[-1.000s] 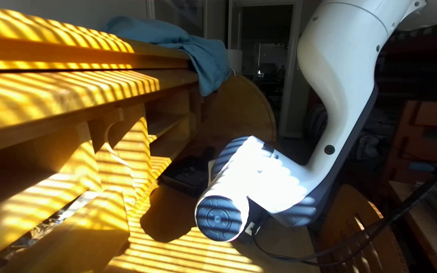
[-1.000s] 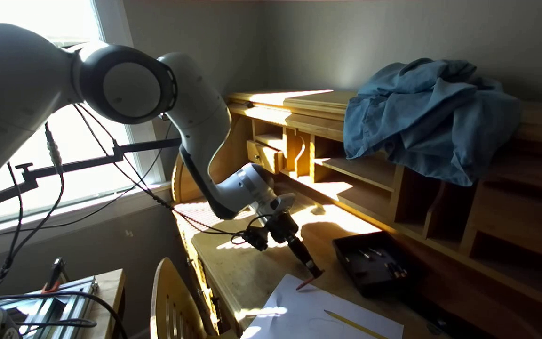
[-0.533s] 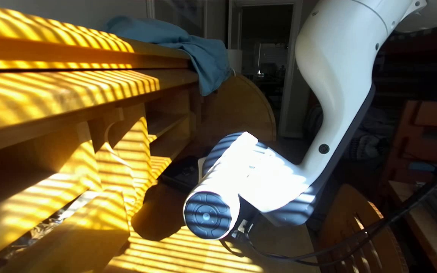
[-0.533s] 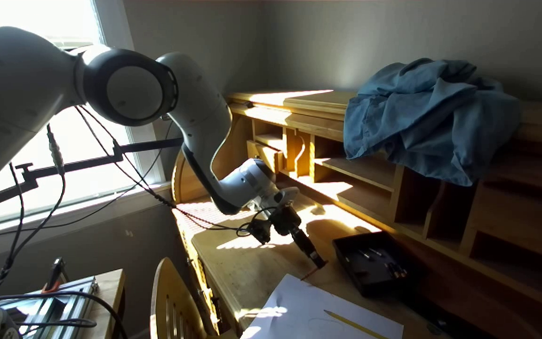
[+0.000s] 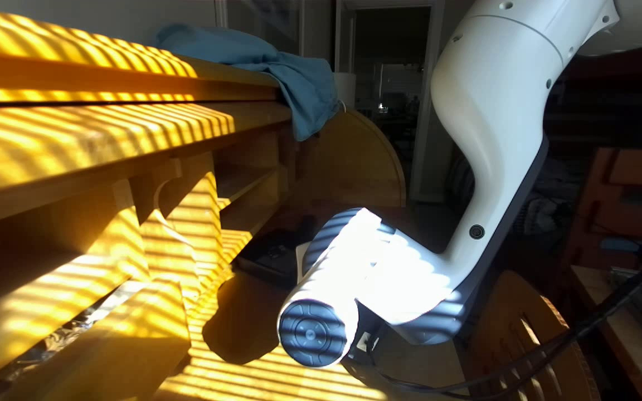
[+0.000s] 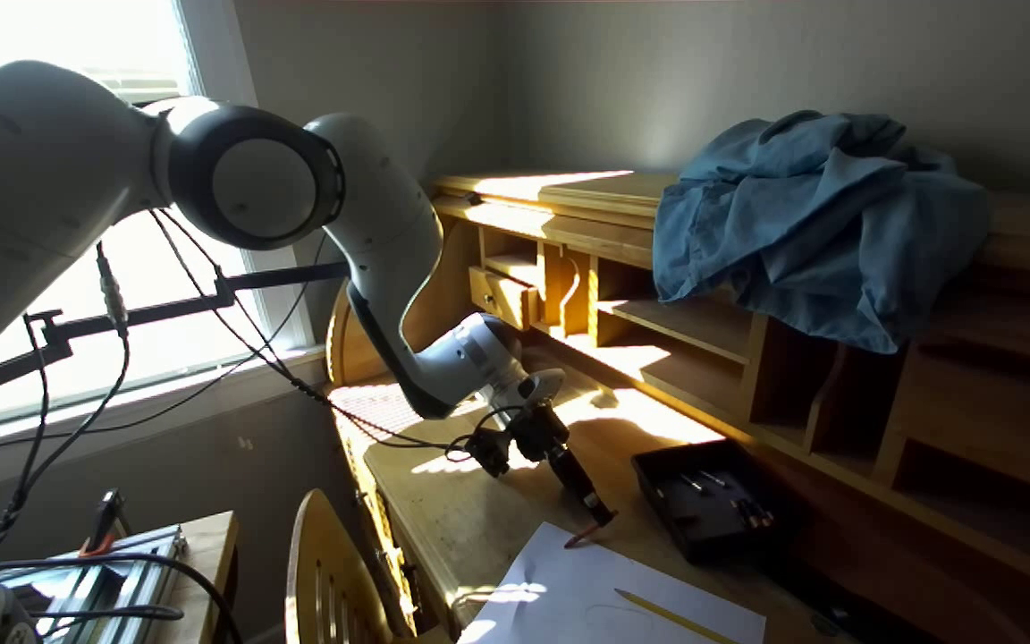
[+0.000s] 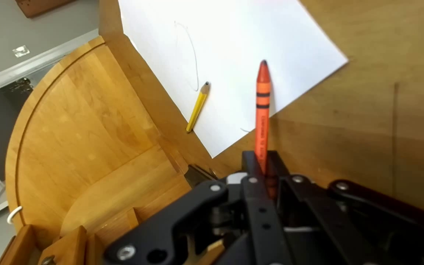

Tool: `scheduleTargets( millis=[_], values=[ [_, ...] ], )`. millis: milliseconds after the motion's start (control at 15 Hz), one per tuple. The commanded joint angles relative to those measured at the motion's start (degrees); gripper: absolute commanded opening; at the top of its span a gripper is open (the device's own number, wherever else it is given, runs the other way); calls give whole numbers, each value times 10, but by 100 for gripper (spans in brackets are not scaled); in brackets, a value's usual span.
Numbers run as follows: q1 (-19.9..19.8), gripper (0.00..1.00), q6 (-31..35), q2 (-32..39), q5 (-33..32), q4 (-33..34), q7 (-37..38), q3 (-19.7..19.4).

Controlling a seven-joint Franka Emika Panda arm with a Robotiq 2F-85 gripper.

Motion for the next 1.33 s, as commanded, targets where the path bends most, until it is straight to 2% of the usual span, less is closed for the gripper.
scheduleTargets(
  millis=[0, 1000, 1267],
  values=[
    [1, 2, -5, 6, 18, 2, -10, -1],
    [8, 2, -5, 24, 8, 59, -56, -6],
    [7, 2, -8, 20, 14, 54, -58, -6]
  ],
)
